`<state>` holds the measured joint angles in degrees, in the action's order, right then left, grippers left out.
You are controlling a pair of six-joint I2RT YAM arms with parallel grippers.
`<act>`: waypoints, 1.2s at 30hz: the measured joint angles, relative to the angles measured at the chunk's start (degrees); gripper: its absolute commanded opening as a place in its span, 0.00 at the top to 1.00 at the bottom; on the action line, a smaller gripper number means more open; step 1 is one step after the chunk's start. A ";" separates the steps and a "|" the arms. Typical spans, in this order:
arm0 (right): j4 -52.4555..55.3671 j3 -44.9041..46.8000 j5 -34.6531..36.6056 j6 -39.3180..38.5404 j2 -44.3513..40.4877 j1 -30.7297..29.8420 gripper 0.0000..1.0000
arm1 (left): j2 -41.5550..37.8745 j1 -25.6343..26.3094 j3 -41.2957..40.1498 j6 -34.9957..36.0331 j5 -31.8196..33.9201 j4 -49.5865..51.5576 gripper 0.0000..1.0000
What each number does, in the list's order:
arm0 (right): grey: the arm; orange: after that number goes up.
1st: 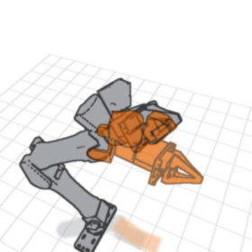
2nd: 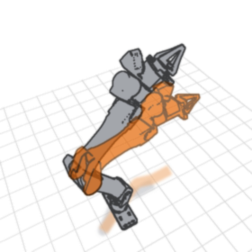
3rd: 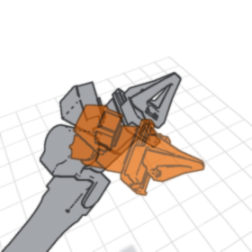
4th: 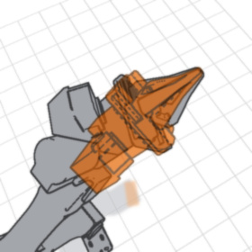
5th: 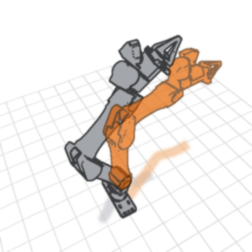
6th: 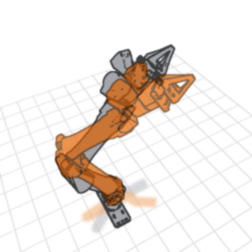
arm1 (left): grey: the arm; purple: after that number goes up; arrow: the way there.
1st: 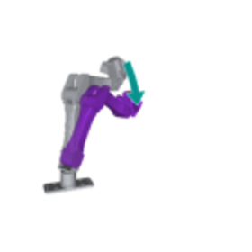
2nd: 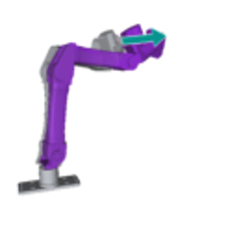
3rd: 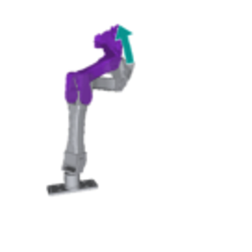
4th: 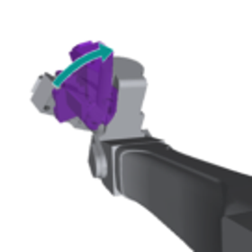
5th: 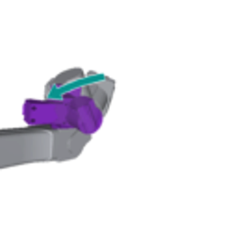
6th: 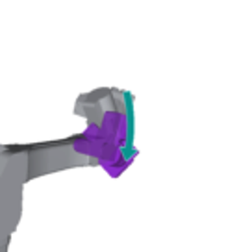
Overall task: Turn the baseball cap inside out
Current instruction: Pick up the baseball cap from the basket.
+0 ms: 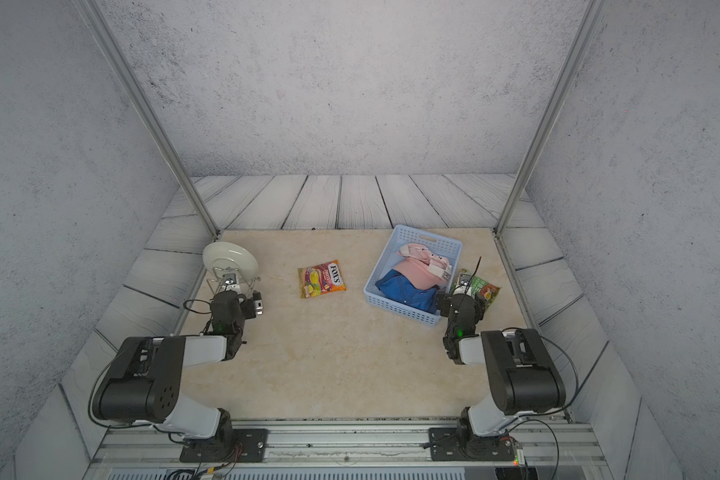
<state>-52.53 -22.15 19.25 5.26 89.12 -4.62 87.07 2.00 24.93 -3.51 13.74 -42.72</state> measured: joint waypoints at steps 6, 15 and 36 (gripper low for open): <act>0.00 0.00 0.00 0.00 0.00 0.00 0.00 | 0.00 0.00 0.00 0.00 0.00 -0.02 0.02; -2.91 1.27 0.81 0.04 -0.02 0.00 0.00 | 0.00 0.00 0.00 0.00 -0.09 -0.02 0.02; 49.44 -25.59 -7.30 5.38 -27.08 0.35 0.00 | -26.73 1.36 14.16 -11.34 -23.82 37.00 0.02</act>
<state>-3.09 -47.75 11.94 10.63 62.04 -4.27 60.34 3.36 39.09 -14.85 -10.09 -5.72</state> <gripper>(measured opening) 0.997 0.982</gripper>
